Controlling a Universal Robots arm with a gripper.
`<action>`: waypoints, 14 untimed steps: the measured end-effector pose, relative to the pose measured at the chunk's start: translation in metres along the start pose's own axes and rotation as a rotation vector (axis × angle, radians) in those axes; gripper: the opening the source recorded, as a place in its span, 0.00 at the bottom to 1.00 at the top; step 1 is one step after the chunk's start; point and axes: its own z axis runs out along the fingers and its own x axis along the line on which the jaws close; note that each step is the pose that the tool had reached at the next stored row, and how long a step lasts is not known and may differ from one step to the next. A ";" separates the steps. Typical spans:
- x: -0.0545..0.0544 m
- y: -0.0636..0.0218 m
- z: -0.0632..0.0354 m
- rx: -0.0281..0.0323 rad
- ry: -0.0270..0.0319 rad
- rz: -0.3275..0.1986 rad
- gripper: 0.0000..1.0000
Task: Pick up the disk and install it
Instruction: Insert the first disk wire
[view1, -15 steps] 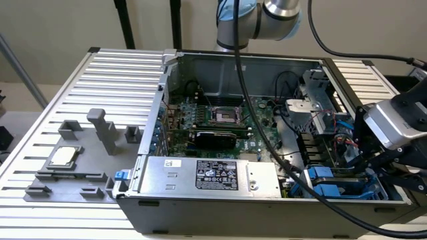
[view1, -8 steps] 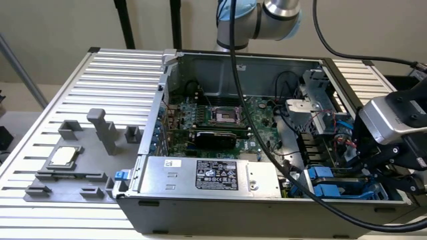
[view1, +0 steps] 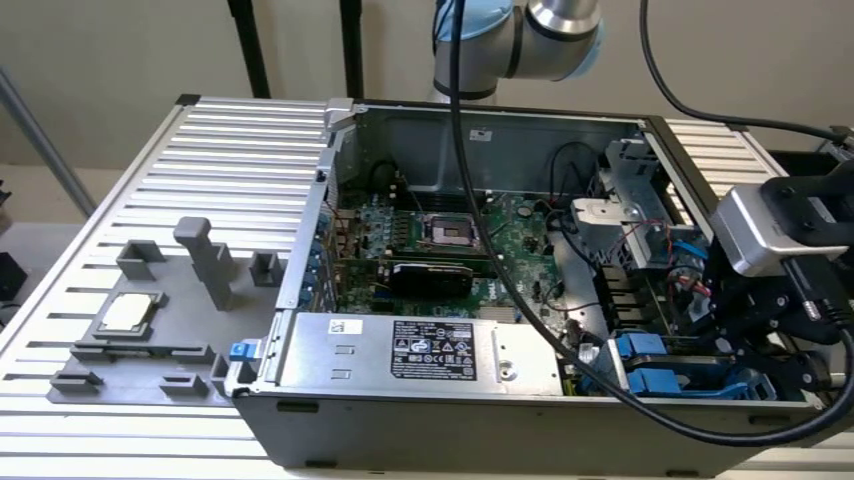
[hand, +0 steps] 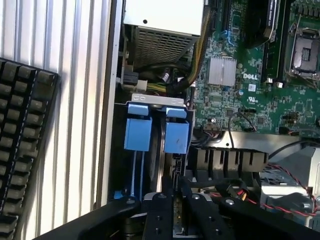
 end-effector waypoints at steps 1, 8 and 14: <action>0.000 0.0000 0.0004 0.0001 -0.0002 0.012 0.16; -0.001 -0.0002 0.0019 0.0071 -0.0015 0.073 0.16; -0.005 -0.0002 0.0032 0.0055 -0.0020 0.102 0.16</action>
